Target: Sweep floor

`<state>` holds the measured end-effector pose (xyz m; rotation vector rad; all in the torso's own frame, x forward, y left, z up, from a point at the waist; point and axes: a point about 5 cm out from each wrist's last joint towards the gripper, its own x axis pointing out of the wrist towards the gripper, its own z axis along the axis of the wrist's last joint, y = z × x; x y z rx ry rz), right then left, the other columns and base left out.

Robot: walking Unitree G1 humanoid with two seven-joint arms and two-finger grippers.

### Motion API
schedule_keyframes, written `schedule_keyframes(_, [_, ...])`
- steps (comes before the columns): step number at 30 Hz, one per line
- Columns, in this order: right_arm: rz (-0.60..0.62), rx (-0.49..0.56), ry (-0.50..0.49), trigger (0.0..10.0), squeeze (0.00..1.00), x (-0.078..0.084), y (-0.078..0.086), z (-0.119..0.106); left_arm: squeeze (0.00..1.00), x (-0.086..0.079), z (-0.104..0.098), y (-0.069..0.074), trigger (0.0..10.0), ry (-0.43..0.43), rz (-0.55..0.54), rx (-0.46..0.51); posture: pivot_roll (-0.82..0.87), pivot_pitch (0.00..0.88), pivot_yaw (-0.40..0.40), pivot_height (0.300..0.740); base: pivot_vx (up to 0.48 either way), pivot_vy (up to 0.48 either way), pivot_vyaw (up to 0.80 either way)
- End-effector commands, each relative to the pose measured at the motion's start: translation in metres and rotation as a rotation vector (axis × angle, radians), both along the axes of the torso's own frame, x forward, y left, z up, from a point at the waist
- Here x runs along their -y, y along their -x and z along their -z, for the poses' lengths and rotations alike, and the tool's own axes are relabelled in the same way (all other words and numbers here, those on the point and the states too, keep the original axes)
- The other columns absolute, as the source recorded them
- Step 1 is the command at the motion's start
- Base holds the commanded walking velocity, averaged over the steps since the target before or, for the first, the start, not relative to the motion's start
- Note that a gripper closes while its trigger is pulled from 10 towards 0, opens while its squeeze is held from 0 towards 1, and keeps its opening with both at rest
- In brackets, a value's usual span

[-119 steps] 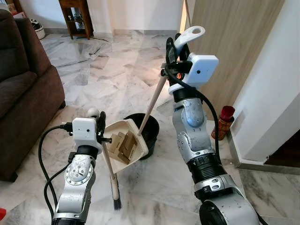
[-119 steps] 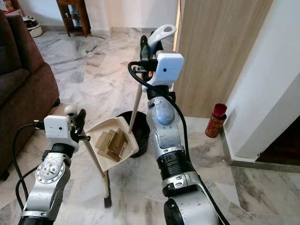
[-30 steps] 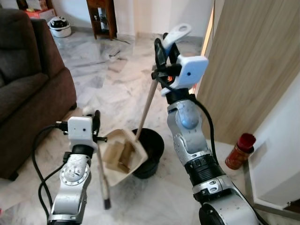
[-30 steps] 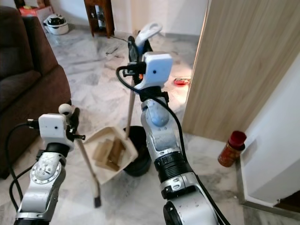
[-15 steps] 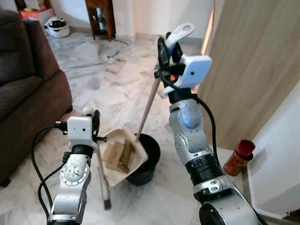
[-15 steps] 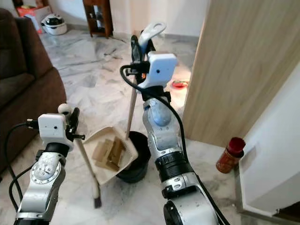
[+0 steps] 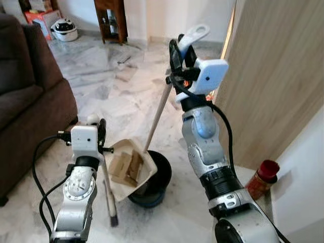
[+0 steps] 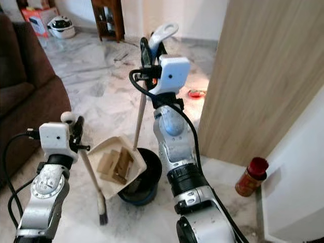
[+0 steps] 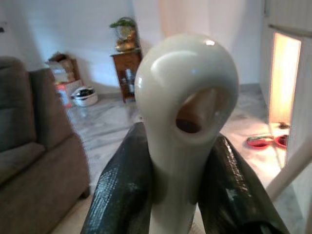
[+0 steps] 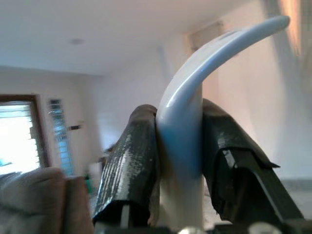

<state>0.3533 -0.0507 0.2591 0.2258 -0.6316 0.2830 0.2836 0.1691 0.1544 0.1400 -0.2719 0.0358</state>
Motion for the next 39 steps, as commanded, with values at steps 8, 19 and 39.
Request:
schedule_keyframes(8, [-0.060,0.089,-0.025,10.0,0.00,-0.019,0.009,-0.022,0.00,-0.001,-0.011,0.001,10.0,0.010,0.006,0.052,0.05,0.000,0.030,0.740,0.291,0.000,0.00])
schedule_keyframes(19, [-0.067,0.166,-0.013,10.0,0.00,-0.024,0.016,-0.033,0.00,0.002,-0.010,0.002,10.0,0.015,0.029,0.049,0.05,0.000,0.029,0.740,0.000,0.000,0.00])
schedule_keyframes(39, [-0.060,0.337,0.048,10.0,0.00,-0.033,0.034,-0.048,0.00,0.003,-0.009,0.003,10.0,0.013,0.039,0.044,0.05,0.000,0.032,0.740,0.000,0.000,0.00])
